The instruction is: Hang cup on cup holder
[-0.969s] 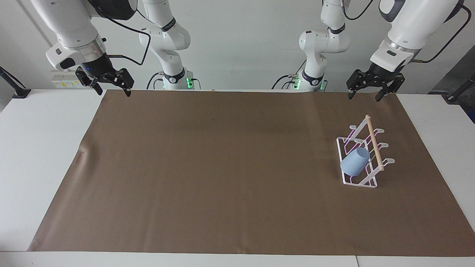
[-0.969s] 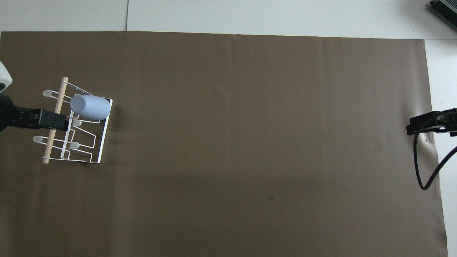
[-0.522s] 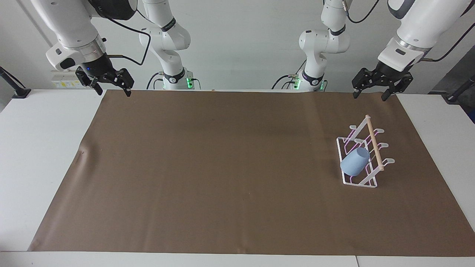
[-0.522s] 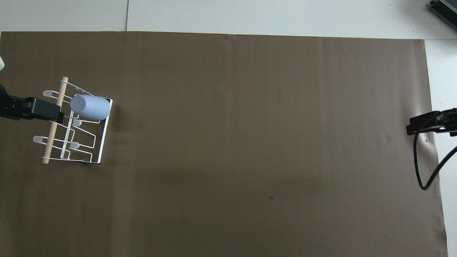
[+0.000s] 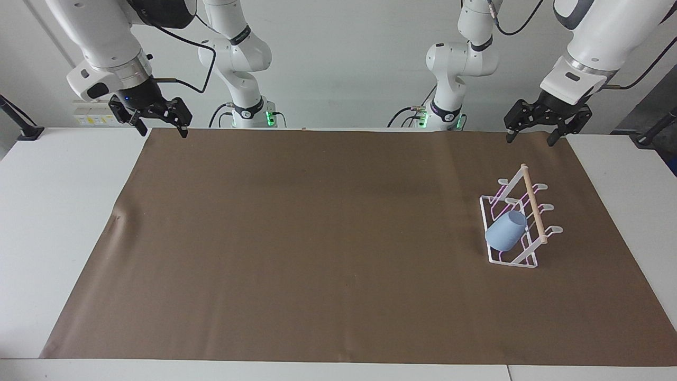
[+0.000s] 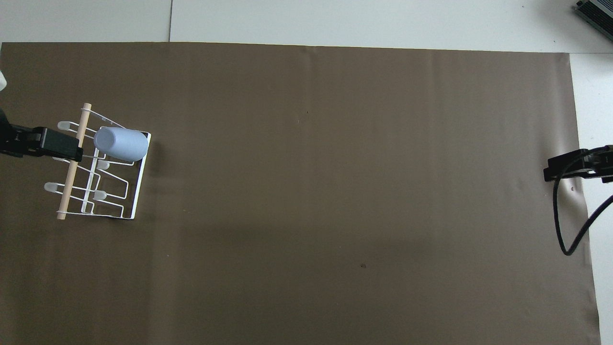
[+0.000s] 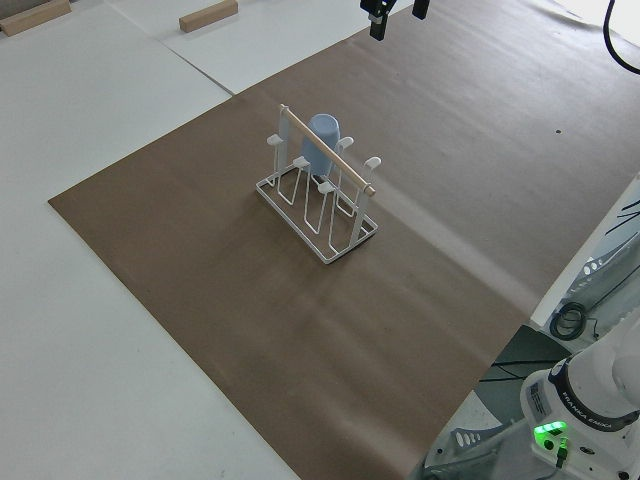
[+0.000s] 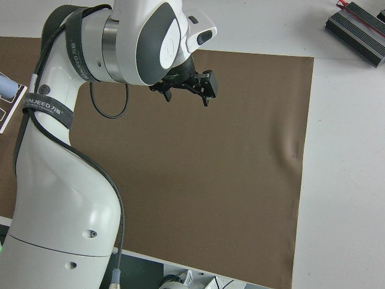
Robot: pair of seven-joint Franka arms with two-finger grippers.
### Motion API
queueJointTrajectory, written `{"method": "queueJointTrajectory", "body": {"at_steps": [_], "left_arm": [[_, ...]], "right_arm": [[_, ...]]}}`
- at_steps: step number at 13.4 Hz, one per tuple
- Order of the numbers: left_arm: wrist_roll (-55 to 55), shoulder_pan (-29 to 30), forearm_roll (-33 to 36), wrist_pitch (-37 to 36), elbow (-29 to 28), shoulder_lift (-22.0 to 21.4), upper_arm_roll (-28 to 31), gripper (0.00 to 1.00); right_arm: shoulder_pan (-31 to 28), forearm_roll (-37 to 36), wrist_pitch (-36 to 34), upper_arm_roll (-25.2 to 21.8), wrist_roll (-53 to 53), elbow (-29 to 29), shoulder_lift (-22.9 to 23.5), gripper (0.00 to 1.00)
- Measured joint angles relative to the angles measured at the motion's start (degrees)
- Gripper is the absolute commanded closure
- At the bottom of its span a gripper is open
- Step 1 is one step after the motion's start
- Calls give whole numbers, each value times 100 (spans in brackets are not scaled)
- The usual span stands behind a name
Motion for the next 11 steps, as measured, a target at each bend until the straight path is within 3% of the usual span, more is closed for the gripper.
{"method": "queueJointTrajectory", "body": {"at_steps": [11], "left_arm": [[0, -48, 27, -5, -32, -9, -11, 0]], "right_arm": [[0, 0, 0, 1, 0, 0, 0, 0]]}}
